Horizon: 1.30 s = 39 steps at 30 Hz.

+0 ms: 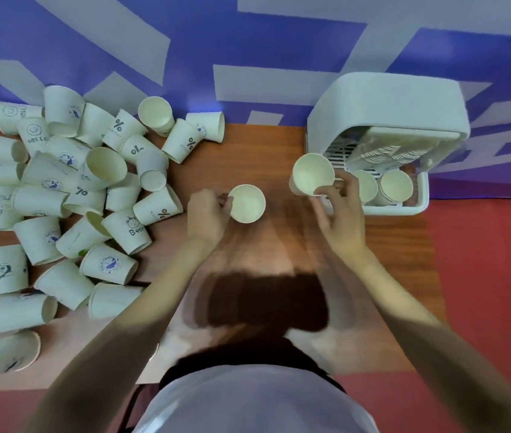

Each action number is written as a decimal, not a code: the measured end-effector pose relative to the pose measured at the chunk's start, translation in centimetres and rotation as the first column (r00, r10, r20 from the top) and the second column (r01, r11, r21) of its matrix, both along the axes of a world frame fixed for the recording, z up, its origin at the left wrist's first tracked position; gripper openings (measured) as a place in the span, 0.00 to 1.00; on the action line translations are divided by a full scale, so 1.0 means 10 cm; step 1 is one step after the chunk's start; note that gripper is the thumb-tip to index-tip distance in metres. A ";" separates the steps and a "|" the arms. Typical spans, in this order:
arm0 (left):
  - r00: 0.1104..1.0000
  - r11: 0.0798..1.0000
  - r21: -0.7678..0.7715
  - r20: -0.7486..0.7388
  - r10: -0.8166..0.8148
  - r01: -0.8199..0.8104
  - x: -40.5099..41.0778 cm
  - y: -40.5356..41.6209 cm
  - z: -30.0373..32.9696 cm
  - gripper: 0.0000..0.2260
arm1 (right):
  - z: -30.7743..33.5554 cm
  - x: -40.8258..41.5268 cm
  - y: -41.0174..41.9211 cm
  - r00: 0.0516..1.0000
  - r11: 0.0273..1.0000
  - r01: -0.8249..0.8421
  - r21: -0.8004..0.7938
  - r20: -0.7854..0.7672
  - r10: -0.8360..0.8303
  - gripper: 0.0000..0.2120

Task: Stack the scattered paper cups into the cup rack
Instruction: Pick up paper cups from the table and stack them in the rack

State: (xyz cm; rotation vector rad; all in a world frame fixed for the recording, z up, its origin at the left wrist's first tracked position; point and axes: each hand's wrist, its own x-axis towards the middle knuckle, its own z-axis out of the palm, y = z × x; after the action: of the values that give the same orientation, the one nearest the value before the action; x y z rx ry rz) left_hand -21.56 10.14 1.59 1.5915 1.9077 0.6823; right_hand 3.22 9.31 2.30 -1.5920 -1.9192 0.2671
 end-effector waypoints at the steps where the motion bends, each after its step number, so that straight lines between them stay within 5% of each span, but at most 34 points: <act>1: 1.000 0.999 0.031 0.008 -0.024 0.023 0.13 0.00 0.05 0.08 | 0.02 0.14 -0.04 0.999 0.999 0.032 0.020 -0.018 -0.031 0.06; 7: 0.983 0.965 0.214 0.070 -0.169 0.151 0.98 0.16 0.43 0.07 | 0.13 0.94 -0.08 0.973 0.967 0.225 0.119 -0.080 -0.217 0.08; 13: 0.953 0.898 0.320 -0.093 -0.287 0.302 1.77 0.45 0.67 0.06 | 0.11 1.48 -0.03 0.928 0.928 0.359 0.099 -0.143 -0.344 0.09; 25: 0.895 0.920 0.117 -0.304 -0.325 0.374 2.24 0.64 0.41 0.07 | -0.23 1.70 0.10 0.937 0.947 0.313 -0.069 -0.139 -0.320 0.07; 33: 0.829 0.890 -0.086 -0.332 -0.450 0.448 2.25 0.53 0.04 0.16 | -0.43 1.71 0.14 0.953 0.934 0.288 -0.212 0.161 -0.257 0.10; 39: 0.835 0.891 -0.128 -0.311 -0.453 0.436 2.22 0.48 -0.01 0.21 | -0.35 1.66 0.11 0.948 0.901 0.284 -0.328 0.238 -0.212 0.19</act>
State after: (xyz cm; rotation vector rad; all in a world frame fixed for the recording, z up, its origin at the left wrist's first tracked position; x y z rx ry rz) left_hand 0.62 14.98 1.54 2.1248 1.6496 0.1658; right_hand 19.84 10.41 -1.15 -2.1596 -1.8576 0.3804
